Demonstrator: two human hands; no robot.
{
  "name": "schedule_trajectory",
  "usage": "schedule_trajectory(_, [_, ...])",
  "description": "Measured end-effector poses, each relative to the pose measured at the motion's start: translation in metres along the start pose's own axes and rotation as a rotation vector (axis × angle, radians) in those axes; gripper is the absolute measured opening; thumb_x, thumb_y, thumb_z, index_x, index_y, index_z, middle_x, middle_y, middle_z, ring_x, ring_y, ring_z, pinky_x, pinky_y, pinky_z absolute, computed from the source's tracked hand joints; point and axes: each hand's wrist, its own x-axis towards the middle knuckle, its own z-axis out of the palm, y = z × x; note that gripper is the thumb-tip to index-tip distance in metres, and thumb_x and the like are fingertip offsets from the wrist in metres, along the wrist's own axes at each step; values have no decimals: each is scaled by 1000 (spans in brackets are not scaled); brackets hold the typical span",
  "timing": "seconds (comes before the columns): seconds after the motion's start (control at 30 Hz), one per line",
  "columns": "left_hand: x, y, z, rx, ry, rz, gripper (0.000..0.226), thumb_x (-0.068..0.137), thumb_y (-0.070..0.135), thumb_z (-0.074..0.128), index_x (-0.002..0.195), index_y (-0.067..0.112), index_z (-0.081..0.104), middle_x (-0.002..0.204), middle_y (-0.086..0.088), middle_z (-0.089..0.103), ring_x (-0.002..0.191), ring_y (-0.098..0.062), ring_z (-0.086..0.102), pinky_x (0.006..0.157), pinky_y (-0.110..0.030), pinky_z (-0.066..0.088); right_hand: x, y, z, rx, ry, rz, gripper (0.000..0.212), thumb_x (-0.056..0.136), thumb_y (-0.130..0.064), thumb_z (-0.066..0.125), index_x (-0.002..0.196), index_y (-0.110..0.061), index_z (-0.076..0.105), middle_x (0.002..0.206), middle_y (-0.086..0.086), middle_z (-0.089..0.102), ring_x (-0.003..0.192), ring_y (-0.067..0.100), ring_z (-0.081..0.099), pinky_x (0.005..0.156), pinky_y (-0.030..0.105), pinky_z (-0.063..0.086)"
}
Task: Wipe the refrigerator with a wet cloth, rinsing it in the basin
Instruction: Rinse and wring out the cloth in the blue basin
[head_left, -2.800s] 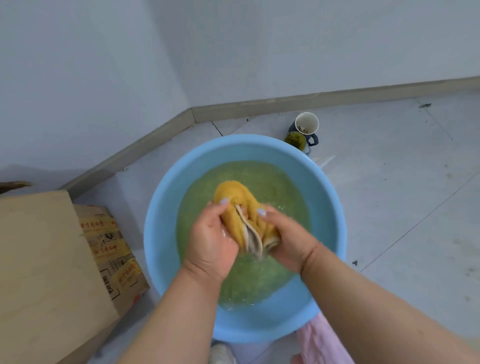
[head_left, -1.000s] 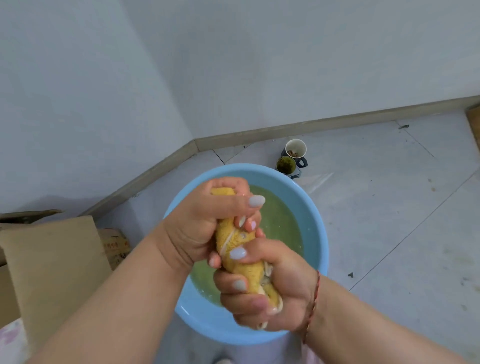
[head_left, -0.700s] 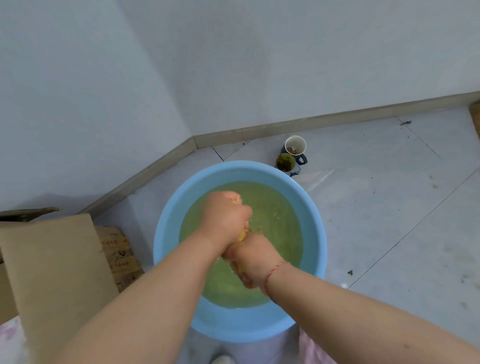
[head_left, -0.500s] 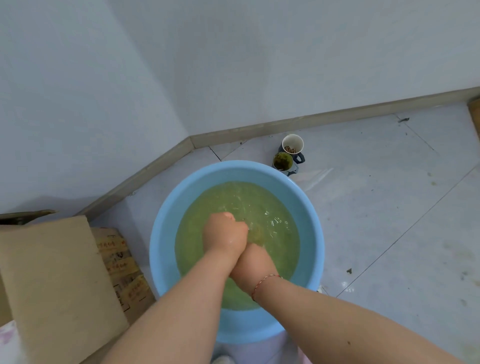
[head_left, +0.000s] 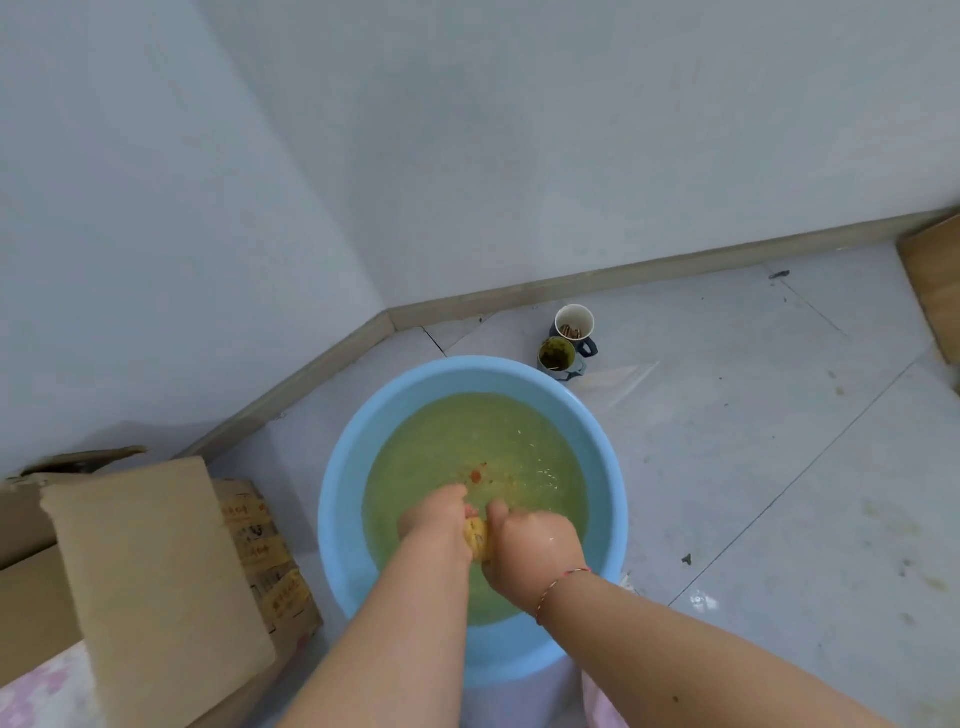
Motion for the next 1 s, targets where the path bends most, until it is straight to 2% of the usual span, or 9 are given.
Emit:
schedule_trajectory(0.13, [-45, 16, -16, -94, -326, -63, 34, 90, 33, 65, 97, 0, 60, 90, -18, 67, 77, -30, 65, 70, -42, 55, -20, -4, -40, 197, 63, 68, 43, 81, -8, 55, 121, -14, 40, 116, 6, 43, 69, 24, 44, 51, 31, 32])
schedule_trajectory(0.33, [-140, 51, -60, -77, -360, 222, 38, 86, 20, 70, 115, 2, 53, 107, -23, 66, 94, -35, 67, 69, -44, 57, -65, -13, -117, 737, 133, -16, 55, 76, -17, 74, 119, -26, 42, 108, -5, 49, 86, 9, 55, 70, 18, 46])
schedule_trajectory(0.43, [-188, 71, -83, -109, -462, 364, 38, 89, 19, 65, 120, 2, 54, 112, -24, 67, 97, -33, 68, 72, -42, 58, -89, -19, -162, 1124, 102, 2, 27, 85, -26, 70, 105, -30, 53, 95, -7, 59, 83, 8, 59, 71, 19, 51])
schedule_trajectory(0.5, [-213, 80, -93, -91, -518, 458, 38, 87, 18, 66, 121, 5, 53, 113, -22, 66, 97, -32, 68, 73, -40, 57, -98, -24, -184, 1205, 139, 32, 8, 94, -26, 59, 97, -32, 61, 92, -7, 65, 86, 12, 62, 74, 26, 55])
schedule_trajectory(0.57, [-247, 88, -105, -35, -540, 577, 33, 85, 14, 67, 116, 12, 55, 109, -15, 67, 93, -29, 67, 74, -40, 57, -116, -34, -213, 1147, 227, 9, 19, 94, -29, 55, 80, -35, 67, 83, -8, 62, 81, 14, 61, 76, 36, 54])
schedule_trajectory(0.63, [-275, 94, -116, 42, -557, 693, 35, 83, 8, 70, 114, 15, 57, 107, -11, 67, 92, -28, 66, 77, -41, 57, -130, -39, -238, 1122, 312, -5, 24, 91, -32, 56, 68, -34, 64, 78, -8, 55, 74, 11, 54, 71, 29, 48])
schedule_trajectory(0.7, [-298, 99, -126, 159, -535, 823, 39, 82, 3, 72, 115, 17, 58, 107, -9, 67, 93, -26, 67, 78, -41, 58, -146, -42, -265, 1194, 320, 36, 22, 92, -26, 61, 70, -23, 62, 71, -5, 55, 66, 11, 51, 64, 20, 42])
schedule_trajectory(0.87, [-355, 101, -152, 627, -452, 1167, 50, 75, -1, 68, 110, 33, 55, 104, 5, 65, 94, -14, 64, 77, -29, 55, -197, -58, -318, 1580, 316, -16, 32, 84, -27, 69, 95, 2, 66, 82, 16, 64, 73, 27, 58, 63, 31, 47])
schedule_trajectory(1.0, [-411, 100, -154, 708, -666, 1225, 76, 62, 19, 79, 129, 36, 49, 128, 15, 55, 118, 7, 49, 86, -19, 49, -245, -69, -352, 1667, 178, -134, 19, 87, -17, 65, 89, 1, 60, 73, 12, 58, 65, 23, 58, 56, 27, 50])
